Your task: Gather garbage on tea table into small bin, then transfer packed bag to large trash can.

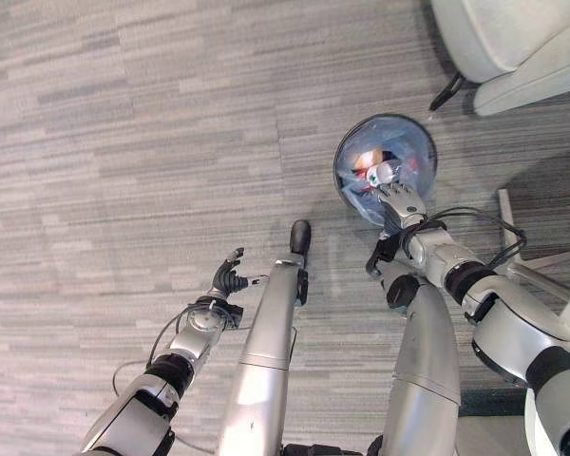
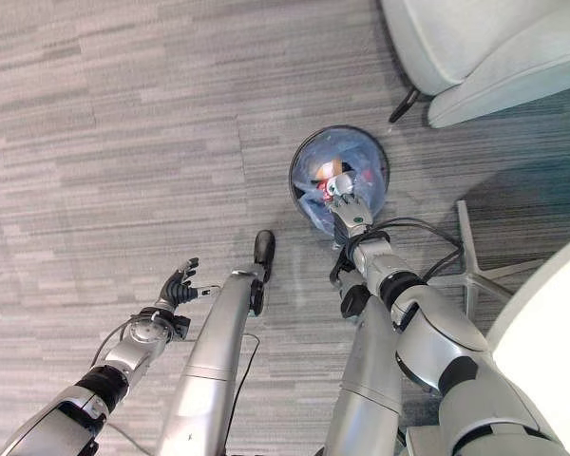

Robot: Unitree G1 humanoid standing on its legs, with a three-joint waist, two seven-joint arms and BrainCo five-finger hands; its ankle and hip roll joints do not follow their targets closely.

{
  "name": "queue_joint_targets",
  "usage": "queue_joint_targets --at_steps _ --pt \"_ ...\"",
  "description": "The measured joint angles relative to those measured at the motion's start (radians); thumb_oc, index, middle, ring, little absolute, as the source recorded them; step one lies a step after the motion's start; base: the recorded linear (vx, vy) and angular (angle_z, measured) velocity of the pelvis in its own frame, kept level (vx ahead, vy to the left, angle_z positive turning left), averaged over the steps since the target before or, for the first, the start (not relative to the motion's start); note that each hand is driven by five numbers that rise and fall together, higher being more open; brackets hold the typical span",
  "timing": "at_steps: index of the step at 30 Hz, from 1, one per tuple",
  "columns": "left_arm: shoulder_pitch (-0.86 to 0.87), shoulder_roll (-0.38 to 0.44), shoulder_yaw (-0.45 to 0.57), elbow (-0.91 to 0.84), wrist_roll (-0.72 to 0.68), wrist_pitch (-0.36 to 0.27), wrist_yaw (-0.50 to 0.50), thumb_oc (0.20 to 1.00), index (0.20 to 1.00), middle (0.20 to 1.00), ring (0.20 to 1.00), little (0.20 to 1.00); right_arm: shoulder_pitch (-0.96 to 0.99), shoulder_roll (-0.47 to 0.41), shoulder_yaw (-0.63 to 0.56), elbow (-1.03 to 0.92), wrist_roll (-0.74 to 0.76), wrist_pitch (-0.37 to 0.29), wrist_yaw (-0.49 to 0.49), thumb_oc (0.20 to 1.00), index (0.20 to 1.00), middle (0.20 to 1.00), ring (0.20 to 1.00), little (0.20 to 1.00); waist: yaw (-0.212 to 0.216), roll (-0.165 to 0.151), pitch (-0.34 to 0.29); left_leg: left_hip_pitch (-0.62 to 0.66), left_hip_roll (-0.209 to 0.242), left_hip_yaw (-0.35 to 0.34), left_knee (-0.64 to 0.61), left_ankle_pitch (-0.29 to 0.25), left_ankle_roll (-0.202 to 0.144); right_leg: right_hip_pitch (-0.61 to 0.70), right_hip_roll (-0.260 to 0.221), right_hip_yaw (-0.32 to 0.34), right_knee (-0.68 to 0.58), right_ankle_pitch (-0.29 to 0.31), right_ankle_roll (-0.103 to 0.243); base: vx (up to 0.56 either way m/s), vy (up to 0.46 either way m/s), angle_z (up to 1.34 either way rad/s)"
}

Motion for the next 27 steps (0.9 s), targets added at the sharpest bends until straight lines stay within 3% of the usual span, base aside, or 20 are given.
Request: queue_joint_targets --at_steps 5,9,11,15,16,17,19,20,24,27 --pt "-0.045 0.000 -0.004 -0.002 0.000 0.000 0.007 1.000 1.000 1.000 1.000 1.000 -0.047 -0.014 -0.030 -0.038 0.020 0.006 0.001 0.200 0.200 0.200 0.200 0.200 0.001 0.005 0.028 -0.029 -0.007 -0.005 0.018 0.000 0.002 -0.034 -0.013 0.001 0.029 -0.019 -0.004 -0.01 0.005 0.05" --pt "-0.055 0.002 0.005 -0.024 -0.004 0.004 0.007 1.000 1.000 1.000 1.000 1.000 -0.058 -0.110 -0.048 -0.233 0.069 0.005 0.000 0.200 0.200 0.200 0.200 0.200 -0.016 0.004 0.028 0.025 0.007 0.015 -0.035 0.026 0.018 0.026 0.019 0.009 -0.067 0.042 0.011 -0.07 0.037 -0.20" --pt "-0.054 -0.001 0.008 -0.034 -0.004 0.003 0.007 1.000 1.000 1.000 1.000 1.000 -0.052 -0.106 -0.074 -0.240 0.098 0.004 -0.001 0.200 0.200 0.200 0.200 0.200 -0.028 0.002 0.027 0.088 0.008 0.025 -0.079 0.028 0.018 0.086 0.022 0.013 -0.110 0.052 0.022 -0.04 0.021 -0.07" --pt "0.041 0.001 0.084 -0.058 0.006 0.028 -0.014 1.000 1.000 1.000 1.000 1.000 0.299 -0.085 -0.411 -0.597 0.325 -0.024 0.006 0.200 0.200 0.200 0.200 0.200 -0.063 -0.021 0.001 0.357 0.015 0.016 -0.243 0.061 0.017 0.368 0.058 -0.013 -0.287 0.089 0.054 0.04 0.011 -0.05" --pt "0.115 0.006 0.104 -0.091 0.032 0.037 -0.018 1.000 1.000 1.000 1.000 1.000 0.476 -0.038 -0.504 -0.737 0.407 -0.026 0.015 0.200 0.200 0.200 0.200 0.200 -0.082 -0.058 -0.043 0.474 0.020 0.009 -0.318 0.061 0.008 0.489 0.076 -0.031 -0.372 0.099 0.068 0.15 0.046 0.02" --pt "0.161 0.007 0.118 -0.111 0.037 0.039 -0.031 1.000 1.000 1.000 1.000 1.000 0.565 -0.009 -0.532 -0.799 0.449 -0.050 0.028 0.200 0.200 0.200 0.200 0.200 -0.078 -0.075 -0.072 0.524 0.023 0.009 -0.355 0.069 0.008 0.541 0.084 -0.036 -0.412 0.112 0.081 0.13 0.049 -0.15" --pt "0.212 0.012 0.095 -0.114 0.042 0.039 -0.048 1.000 1.000 1.000 1.000 1.000 0.632 0.033 -0.504 -0.783 0.510 -0.088 0.046 0.200 0.200 0.200 0.200 0.200 -0.096 -0.115 -0.156 0.586 0.029 0.020 -0.402 0.075 0.011 0.594 0.098 -0.035 -0.462 0.130 0.073 0.12 0.043 -0.19" --pt "0.211 -0.004 0.093 -0.116 0.052 0.046 -0.068 1.000 1.000 1.000 1.000 1.000 0.654 0.047 -0.504 -0.782 0.547 -0.089 0.069 0.200 0.200 0.200 0.200 0.200 -0.103 -0.123 -0.161 0.653 0.033 0.022 -0.441 0.076 0.012 0.666 0.109 -0.035 -0.505 0.143 0.081 0.07 0.072 -0.12" --pt "0.236 -0.028 0.104 -0.184 0.070 0.044 -0.093 1.000 1.000 1.000 1.000 1.000 0.702 0.052 -0.515 -0.825 0.610 -0.111 0.130 0.200 0.200 0.200 0.200 0.200 -0.102 -0.115 -0.194 0.795 0.032 0.041 -0.528 0.089 0.019 0.820 0.124 -0.037 -0.635 0.192 0.097 0.08 0.082 -0.13" --pt "0.319 -0.041 0.171 -0.246 0.070 0.058 -0.102 1.000 1.000 1.000 1.000 1.000 0.777 0.052 -0.556 -0.922 0.649 -0.100 0.191 0.200 0.200 0.200 0.200 0.200 -0.101 -0.114 -0.195 0.948 0.030 0.064 -0.624 0.111 0.024 0.975 0.144 -0.029 -0.772 0.246 0.106 0.09 0.101 -0.20"
